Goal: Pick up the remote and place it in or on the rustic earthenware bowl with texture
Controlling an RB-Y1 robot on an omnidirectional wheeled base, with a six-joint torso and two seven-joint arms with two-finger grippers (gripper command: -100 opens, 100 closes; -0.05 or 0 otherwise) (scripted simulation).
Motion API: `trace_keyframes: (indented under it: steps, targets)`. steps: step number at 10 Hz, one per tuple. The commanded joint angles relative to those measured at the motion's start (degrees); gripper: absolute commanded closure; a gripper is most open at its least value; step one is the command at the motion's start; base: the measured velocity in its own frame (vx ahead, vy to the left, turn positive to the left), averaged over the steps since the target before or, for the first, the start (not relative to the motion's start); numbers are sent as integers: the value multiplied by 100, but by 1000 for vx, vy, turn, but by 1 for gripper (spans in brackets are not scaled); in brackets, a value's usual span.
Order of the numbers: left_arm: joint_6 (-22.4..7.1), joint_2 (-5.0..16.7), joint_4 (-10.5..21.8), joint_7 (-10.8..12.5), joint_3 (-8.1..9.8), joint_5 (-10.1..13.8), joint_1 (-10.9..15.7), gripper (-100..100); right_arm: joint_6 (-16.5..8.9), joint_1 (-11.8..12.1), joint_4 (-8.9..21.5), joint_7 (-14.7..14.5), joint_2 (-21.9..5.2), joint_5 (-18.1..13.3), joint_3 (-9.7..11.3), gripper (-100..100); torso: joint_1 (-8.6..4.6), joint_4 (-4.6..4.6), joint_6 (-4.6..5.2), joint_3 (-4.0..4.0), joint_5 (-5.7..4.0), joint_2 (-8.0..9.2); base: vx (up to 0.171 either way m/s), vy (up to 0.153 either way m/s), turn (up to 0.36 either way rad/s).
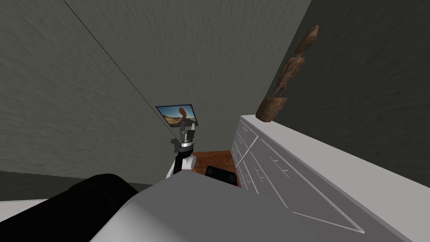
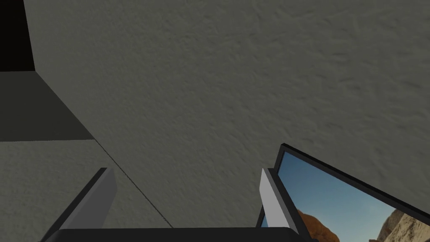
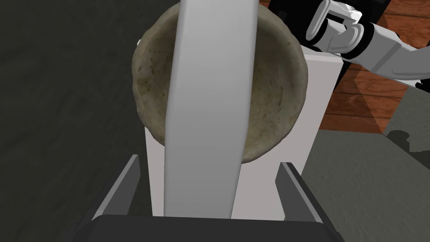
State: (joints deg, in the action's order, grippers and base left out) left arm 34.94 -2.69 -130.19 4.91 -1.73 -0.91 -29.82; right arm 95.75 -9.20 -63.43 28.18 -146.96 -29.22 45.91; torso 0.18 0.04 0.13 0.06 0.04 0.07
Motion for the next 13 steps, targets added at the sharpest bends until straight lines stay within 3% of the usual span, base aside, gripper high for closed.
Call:
trace_keyframes:
  steps: [1, 2, 3, 4, 6, 7, 9, 10, 12, 13]
  targets:
    - [0, 0, 0, 0, 0, 0, 0, 0, 0, 0, 0, 0, 0, 0, 0, 0, 0, 0, 0, 0, 0, 0, 0, 0, 0]
    - [0, 0, 0, 0, 0, 0, 0, 0, 40, 111, 13, 25, -150, 228, 187, -100, 0, 0, 0, 0, 0, 0, -48, -22, 238]
    - [0, 0, 0, 0, 0, 0, 1, 0, 80, 222, 25, 50, -300, 405, 375, -100, -5, 0, -6, 4, 1, 10, -136, -75, 406]
    - [0, 0, 0, 0, 0, 0, 2, 0, 80, 222, 25, 50, -300, 457, 375, -100, -19, 5, -7, 17, -2, 33, -123, -78, 170]
    - [0, 1, 0, 0, 0, 0, 2, 0, 160, 444, 51, 100, -600, 847, 749, -100, -29, 10, -1, 23, -7, 38, -115, -85, 264]
    - [-1, 1, 0, 0, 0, 0, 2, 0, 160, 444, 51, 100, -600, 913, 749, -100, -34, 10, -3, 25, -7, 44, -101, -70, 181]
    - [0, 1, 0, 0, 0, 0, 1, 0, 239, 666, 76, 150, -900, 1300, 1124, -100, -24, 9, -1, 21, -6, 35, -114, -54, 324]
    - [-1, 1, 0, 0, 0, 0, 2, 0, 239, 666, 76, 150, -900, 1370, 1124, -100, -24, 9, -4, 23, -4, 40, -100, -42, 143]
    - [0, 0, 0, 0, 0, 0, 1, 0, 319, 888, 101, 199, -1201, 1757, 1498, -100, -16, 9, 0, 20, -3, 32, -119, -44, 311]
    - [-1, 1, 0, 0, 0, 0, 2, 0, 319, 888, 101, 199, -1201, 1826, 1498, -100, -25, 9, -3, 23, -4, 41, -111, -54, 134]
